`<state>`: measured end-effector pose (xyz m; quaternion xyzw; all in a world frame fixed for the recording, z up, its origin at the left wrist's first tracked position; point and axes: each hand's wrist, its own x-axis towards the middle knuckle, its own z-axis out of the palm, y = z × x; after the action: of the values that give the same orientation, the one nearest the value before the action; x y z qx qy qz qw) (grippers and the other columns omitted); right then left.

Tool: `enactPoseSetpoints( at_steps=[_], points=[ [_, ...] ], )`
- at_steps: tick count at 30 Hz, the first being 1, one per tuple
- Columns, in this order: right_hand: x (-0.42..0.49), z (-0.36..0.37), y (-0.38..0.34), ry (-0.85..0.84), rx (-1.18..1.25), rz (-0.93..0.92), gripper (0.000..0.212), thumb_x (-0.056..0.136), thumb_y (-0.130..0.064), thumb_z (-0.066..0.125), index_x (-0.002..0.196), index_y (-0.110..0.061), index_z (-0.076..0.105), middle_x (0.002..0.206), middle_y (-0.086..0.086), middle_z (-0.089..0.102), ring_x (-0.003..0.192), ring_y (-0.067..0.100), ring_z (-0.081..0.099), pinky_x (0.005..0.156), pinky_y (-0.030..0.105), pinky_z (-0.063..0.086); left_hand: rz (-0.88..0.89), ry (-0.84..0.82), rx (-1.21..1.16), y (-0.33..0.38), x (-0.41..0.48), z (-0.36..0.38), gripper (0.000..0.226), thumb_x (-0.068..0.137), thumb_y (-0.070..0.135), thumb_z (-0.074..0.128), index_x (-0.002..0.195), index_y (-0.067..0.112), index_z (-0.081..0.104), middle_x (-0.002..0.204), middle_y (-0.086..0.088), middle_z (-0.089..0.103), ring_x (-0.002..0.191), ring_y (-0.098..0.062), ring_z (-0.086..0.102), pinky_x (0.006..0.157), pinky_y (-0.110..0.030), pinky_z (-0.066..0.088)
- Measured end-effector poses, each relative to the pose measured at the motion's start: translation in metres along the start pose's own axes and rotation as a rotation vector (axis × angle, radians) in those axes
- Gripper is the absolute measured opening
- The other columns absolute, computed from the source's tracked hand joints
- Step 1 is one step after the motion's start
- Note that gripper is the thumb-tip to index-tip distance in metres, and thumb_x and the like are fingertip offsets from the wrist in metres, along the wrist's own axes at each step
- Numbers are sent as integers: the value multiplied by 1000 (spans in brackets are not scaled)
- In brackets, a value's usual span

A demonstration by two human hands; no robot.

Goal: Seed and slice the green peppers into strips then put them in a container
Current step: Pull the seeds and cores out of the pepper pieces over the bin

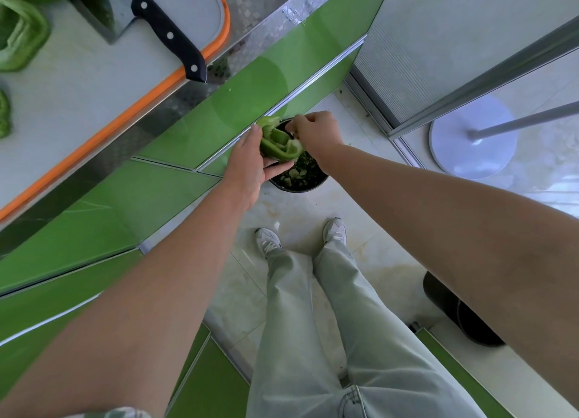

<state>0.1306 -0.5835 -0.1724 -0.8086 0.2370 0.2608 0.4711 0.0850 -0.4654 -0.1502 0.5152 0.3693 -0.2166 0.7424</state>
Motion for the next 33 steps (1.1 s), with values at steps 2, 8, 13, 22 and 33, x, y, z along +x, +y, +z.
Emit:
enactPoseSetpoints(
  at_steps=[2, 8, 13, 22, 33],
  points=[
    [-1, -6, 1, -71, -38, -45, 17, 90, -22, 60, 74, -16, 65, 56, -8, 52, 49, 7, 43, 44, 16, 33, -1, 20, 4, 0, 2, -4, 30, 107, 26, 33, 118, 9, 55, 113, -20, 64, 98, -26, 69, 79, -42, 60],
    [-1, -3, -4, -218, -118, -94, 22, 86, -28, 67, 99, -11, 68, 75, -5, 58, 67, 4, 51, 53, 18, 39, 26, -5, 146, -1, 3, -12, 29, 105, 24, 33, 118, 12, 56, 121, -21, 62, 103, -29, 69, 77, -39, 60],
    [0, 9, -4, -184, -253, -147, 19, 78, -27, 71, 90, -12, 67, 70, -5, 57, 63, 7, 52, 50, 18, 39, 78, -26, 224, -1, 0, -9, 24, 105, 24, 33, 106, 19, 57, 121, -16, 60, 105, -30, 67, 76, -35, 60],
    [5, 11, 2, -65, -332, -249, 9, 78, -18, 65, 73, -12, 62, 61, -2, 49, 54, 10, 41, 46, 19, 32, 81, -34, 251, -5, 3, -13, 29, 107, 27, 33, 118, 13, 55, 120, -16, 62, 106, -30, 67, 78, -37, 60],
    [4, -8, 4, -429, -101, -181, 39, 84, -19, 69, 120, -11, 58, 103, 1, 61, 74, 10, 61, 62, 20, 52, 20, -13, 319, 2, 4, -17, 38, 105, 29, 28, 100, 14, 63, 96, -21, 66, 78, -30, 67, 66, -39, 62]
  ],
)
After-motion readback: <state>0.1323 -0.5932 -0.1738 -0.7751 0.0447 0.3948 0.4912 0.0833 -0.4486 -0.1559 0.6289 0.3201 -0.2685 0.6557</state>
